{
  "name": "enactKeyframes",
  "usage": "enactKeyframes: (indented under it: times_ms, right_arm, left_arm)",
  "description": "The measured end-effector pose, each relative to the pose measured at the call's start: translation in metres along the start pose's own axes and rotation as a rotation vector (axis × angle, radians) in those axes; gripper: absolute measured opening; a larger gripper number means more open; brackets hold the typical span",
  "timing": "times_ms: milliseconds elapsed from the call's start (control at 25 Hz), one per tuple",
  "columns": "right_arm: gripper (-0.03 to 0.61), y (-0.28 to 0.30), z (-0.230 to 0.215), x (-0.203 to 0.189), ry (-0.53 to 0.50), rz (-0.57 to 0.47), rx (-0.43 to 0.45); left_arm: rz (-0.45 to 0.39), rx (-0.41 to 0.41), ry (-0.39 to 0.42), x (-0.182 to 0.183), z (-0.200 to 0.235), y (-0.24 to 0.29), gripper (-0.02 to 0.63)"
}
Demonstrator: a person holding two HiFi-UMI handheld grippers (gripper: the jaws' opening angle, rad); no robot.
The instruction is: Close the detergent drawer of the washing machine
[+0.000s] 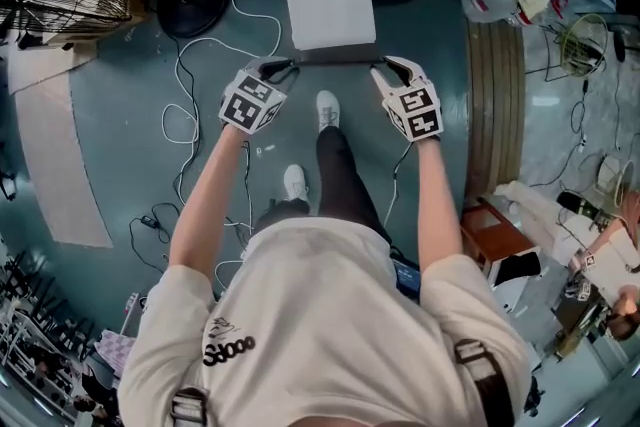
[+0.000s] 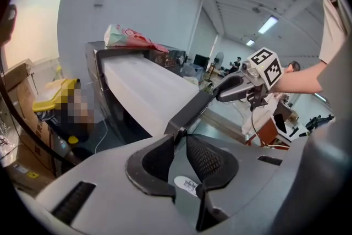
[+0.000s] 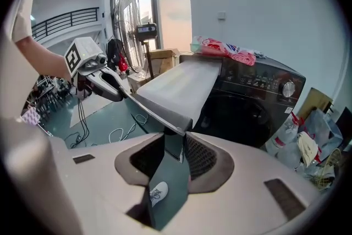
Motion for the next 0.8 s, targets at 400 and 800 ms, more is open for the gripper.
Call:
enactKeyframes:
  times_ms: [400, 800]
  right_arm:
    - [0.106, -0.003, 0.003, 0.003, -0.001, 0.032, 0.012]
    - [0.107, -0.008, -0.009, 0.028, -0.011, 0.001, -0.001]
  left_arm:
    - [-0.002, 0.022, -0.011, 0.002, -0.001, -0.005, 0.075]
    - [-0.031, 0.04, -0.009, 0.023, 0.002, -0.009, 0.071]
Point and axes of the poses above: the fingertips, and each gripper's own axes: y forward along the fingers, z to its left, x out of its top, the point moved 1 cm from there along -y, backward along the fingers, and after that the axes turned 12 degrees about -z, right-handed, at the moved point
